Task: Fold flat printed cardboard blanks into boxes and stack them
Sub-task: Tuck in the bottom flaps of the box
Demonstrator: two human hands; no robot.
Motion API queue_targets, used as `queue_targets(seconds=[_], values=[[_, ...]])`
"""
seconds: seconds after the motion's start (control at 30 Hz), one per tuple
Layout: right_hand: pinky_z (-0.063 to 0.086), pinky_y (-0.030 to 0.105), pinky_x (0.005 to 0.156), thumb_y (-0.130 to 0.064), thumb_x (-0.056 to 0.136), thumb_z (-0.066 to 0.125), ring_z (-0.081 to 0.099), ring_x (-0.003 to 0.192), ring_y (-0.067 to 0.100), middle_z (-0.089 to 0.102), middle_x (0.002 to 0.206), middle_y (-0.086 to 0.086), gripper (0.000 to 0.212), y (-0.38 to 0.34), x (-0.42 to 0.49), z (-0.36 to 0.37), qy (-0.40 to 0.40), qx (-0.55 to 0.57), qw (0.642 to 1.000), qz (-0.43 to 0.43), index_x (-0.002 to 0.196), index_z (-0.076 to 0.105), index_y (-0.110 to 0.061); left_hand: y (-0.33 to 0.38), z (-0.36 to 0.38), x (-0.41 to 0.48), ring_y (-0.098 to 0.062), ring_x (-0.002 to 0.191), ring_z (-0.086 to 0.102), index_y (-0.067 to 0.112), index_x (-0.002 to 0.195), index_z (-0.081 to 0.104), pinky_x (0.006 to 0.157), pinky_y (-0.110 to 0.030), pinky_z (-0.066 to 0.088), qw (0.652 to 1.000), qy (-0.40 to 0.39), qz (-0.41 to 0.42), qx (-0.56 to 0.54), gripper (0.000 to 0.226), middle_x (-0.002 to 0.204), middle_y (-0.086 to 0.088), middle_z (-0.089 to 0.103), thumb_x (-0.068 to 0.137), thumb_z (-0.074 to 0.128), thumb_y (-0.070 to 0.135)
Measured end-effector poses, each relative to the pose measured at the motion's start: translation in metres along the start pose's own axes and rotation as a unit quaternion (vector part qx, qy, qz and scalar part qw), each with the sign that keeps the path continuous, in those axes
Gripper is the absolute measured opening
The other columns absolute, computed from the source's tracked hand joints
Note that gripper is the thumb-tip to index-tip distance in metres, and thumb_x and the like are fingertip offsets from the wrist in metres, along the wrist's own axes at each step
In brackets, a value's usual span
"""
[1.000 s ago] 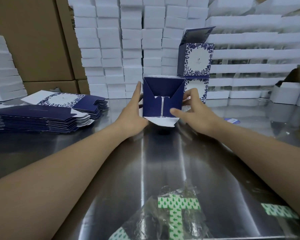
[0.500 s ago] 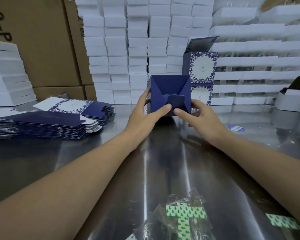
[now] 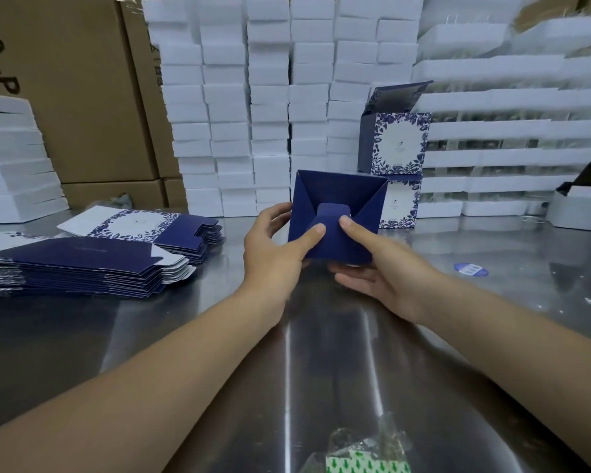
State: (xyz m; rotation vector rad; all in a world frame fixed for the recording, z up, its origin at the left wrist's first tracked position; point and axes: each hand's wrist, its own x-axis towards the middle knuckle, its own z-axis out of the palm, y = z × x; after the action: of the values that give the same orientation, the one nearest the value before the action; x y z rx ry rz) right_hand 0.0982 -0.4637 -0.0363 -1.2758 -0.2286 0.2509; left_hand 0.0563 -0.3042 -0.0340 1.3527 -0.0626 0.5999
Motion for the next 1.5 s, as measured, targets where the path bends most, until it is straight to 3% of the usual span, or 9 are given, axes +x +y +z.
queue_targets(seconds=[0.23,0.37,0.47,0.57,0.63,0.73,1.07,1.23,1.5], values=[[0.061,0.026,0.060,-0.032,0.094,0.079,0.080,0.077,0.023,0.082,0.096,0.008,0.041,0.004,0.004,0.001,0.047,-0.009,0.998,-0.048,0.127,0.066,-0.012,-0.004,0.001,0.005,-0.010,0.120,0.066,0.024,0.119,0.065,0.103,-0.049,0.057,0.996,-0.002,0.062,0.071,0.047,0.121,0.012,0.070,0.083,0.087,0.005],[0.057,0.024,0.053,-0.018,0.096,0.076,0.074,0.059,0.019,0.079,0.095,0.011,0.037,0.004,0.004,0.004,0.114,-0.026,0.988,-0.099,0.128,0.061,-0.006,-0.008,0.002,0.007,-0.014,0.114,0.070,0.031,0.118,0.063,0.087,-0.042,0.065,0.995,-0.001,0.060,0.080,0.049,0.120,0.009,0.068,0.083,0.087,0.006],[0.057,0.024,0.054,-0.015,0.098,0.074,0.071,0.055,0.016,0.076,0.102,0.013,0.035,0.001,0.002,0.005,0.133,-0.051,0.980,-0.138,0.129,0.060,-0.006,-0.009,0.002,0.007,-0.013,0.095,0.077,0.039,0.119,0.059,0.070,-0.029,0.062,0.997,-0.022,-0.041,0.067,0.044,0.117,0.004,0.071,0.088,0.085,0.021],[0.057,0.023,0.055,-0.016,0.099,0.073,0.071,0.056,0.014,0.076,0.107,0.015,0.035,-0.003,-0.002,0.006,0.138,-0.053,0.976,-0.158,0.130,0.060,-0.006,-0.004,0.004,0.006,-0.012,0.063,0.071,0.025,0.121,0.062,0.059,-0.026,0.051,0.984,-0.074,-0.154,0.059,0.032,0.085,0.001,0.075,0.094,0.076,0.033],[0.055,0.022,0.054,-0.017,0.100,0.072,0.071,0.056,0.014,0.076,0.100,0.013,0.034,-0.004,-0.004,0.006,0.141,-0.049,0.975,-0.163,0.129,0.061,-0.005,-0.002,0.005,0.006,-0.014,0.056,0.063,0.016,0.107,0.068,0.060,-0.028,0.044,0.973,-0.108,-0.185,0.080,0.025,0.068,0.000,0.066,0.096,0.069,0.038],[0.055,0.022,0.054,-0.022,0.098,0.075,0.072,0.059,0.014,0.077,0.091,0.008,0.034,-0.007,-0.007,0.006,0.139,-0.026,0.978,-0.151,0.125,0.063,-0.007,0.000,0.006,0.003,-0.013,0.054,0.056,0.015,0.087,0.071,0.061,-0.029,0.039,0.973,-0.114,-0.176,0.093,0.028,0.059,0.003,0.055,0.098,0.064,0.039],[0.052,0.024,0.048,-0.042,0.097,0.070,0.068,0.057,0.014,0.068,0.068,0.002,0.031,-0.008,-0.012,0.015,0.005,-0.031,1.000,0.002,0.093,0.072,-0.011,0.003,0.006,0.005,-0.008,0.051,0.053,0.015,0.087,0.067,0.059,-0.026,0.035,0.980,-0.078,-0.182,0.011,0.018,0.057,0.006,0.053,0.101,0.062,0.026],[0.043,0.021,0.045,-0.030,0.099,0.065,0.055,0.048,0.009,0.059,0.060,-0.004,0.025,-0.007,-0.010,0.016,0.026,-0.048,0.998,-0.016,0.080,0.069,-0.014,0.001,0.006,0.004,-0.009,0.054,0.053,0.016,0.092,0.067,0.058,-0.027,0.035,0.976,-0.103,-0.188,0.040,0.022,0.058,0.005,0.050,0.103,0.061,0.034],[0.041,0.020,0.045,-0.028,0.100,0.065,0.053,0.050,0.008,0.060,0.060,-0.005,0.025,-0.007,-0.010,0.016,0.058,-0.062,0.995,-0.049,0.080,0.071,-0.014,0.004,0.007,0.001,-0.011,0.053,0.053,0.022,0.072,0.054,0.061,-0.029,0.038,0.969,-0.132,-0.202,0.045,0.035,0.053,0.006,0.039,0.104,0.053,0.035]])
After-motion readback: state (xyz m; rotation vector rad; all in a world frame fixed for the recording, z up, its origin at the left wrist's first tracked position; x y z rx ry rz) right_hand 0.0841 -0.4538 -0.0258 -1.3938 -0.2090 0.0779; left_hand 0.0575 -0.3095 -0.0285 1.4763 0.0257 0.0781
